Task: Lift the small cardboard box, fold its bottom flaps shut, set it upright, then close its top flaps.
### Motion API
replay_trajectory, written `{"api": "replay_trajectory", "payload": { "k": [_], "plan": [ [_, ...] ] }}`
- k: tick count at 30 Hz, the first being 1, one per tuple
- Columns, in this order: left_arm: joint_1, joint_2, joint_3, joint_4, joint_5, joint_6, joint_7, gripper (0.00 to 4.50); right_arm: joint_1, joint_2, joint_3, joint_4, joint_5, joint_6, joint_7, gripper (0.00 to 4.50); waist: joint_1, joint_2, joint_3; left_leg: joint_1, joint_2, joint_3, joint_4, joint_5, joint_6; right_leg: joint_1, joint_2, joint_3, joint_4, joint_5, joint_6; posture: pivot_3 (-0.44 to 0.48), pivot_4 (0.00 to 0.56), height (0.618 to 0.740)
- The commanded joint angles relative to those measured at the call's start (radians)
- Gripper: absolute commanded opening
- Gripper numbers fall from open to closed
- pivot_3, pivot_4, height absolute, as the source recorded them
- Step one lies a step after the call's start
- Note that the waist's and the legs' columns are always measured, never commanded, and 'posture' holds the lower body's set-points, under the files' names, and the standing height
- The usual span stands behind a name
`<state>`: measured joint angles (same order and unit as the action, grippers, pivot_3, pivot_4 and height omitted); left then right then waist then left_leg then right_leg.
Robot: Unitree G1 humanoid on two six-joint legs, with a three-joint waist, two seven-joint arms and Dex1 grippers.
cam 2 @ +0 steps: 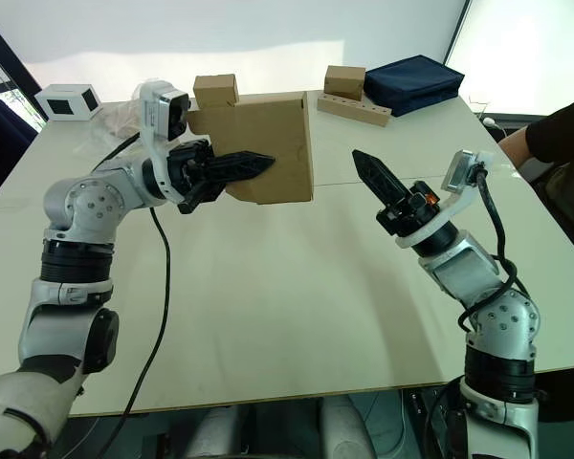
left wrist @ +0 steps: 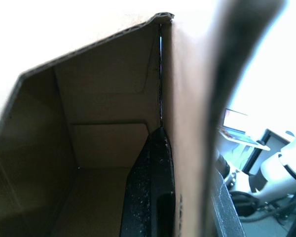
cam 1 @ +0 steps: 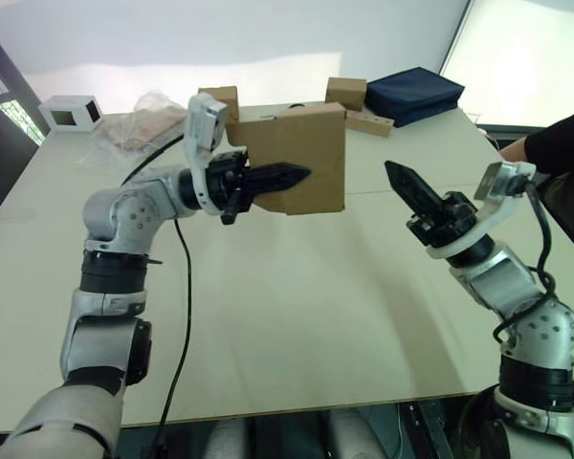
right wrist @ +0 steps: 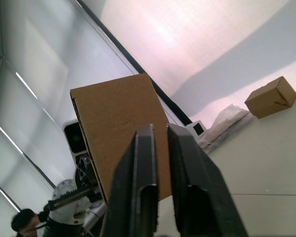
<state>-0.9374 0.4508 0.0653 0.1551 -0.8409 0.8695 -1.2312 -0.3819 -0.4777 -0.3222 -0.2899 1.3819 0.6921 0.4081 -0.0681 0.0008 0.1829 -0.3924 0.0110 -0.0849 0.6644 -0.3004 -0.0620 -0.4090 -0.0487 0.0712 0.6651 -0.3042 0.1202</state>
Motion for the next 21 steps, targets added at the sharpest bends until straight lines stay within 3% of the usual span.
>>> {"api": "replay_trajectory", "payload": {
  "k": [1, 21],
  "plan": [
    [-0.022, 0.017, 0.011, -0.032, -0.022, 0.013, -0.023, 0.0, -0.04, -0.041, 0.017, -0.038, -0.06, -0.003, 0.053, 0.02, 0.0, 0.0, 0.0, 0.0, 0.0, 0.0, 0.0, 0.0, 0.0, 0.0, 0.0, 0.0, 0.0, 0.0, 0.0, 0.0, 0.15, 0.74],
    [-0.018, 0.004, -0.012, -0.019, 0.006, 0.016, -0.027, 0.0, -0.075, 0.025, 0.159, -0.125, -0.085, 0.045, 0.063, 0.02, 0.002, 0.0, 0.0, 0.0, 0.0, 0.0, 0.0, 0.0, -0.001, 0.0, 0.0, 0.0, 0.0, 0.0, 0.0, 0.0, 0.15, 0.74]
  ]
}}
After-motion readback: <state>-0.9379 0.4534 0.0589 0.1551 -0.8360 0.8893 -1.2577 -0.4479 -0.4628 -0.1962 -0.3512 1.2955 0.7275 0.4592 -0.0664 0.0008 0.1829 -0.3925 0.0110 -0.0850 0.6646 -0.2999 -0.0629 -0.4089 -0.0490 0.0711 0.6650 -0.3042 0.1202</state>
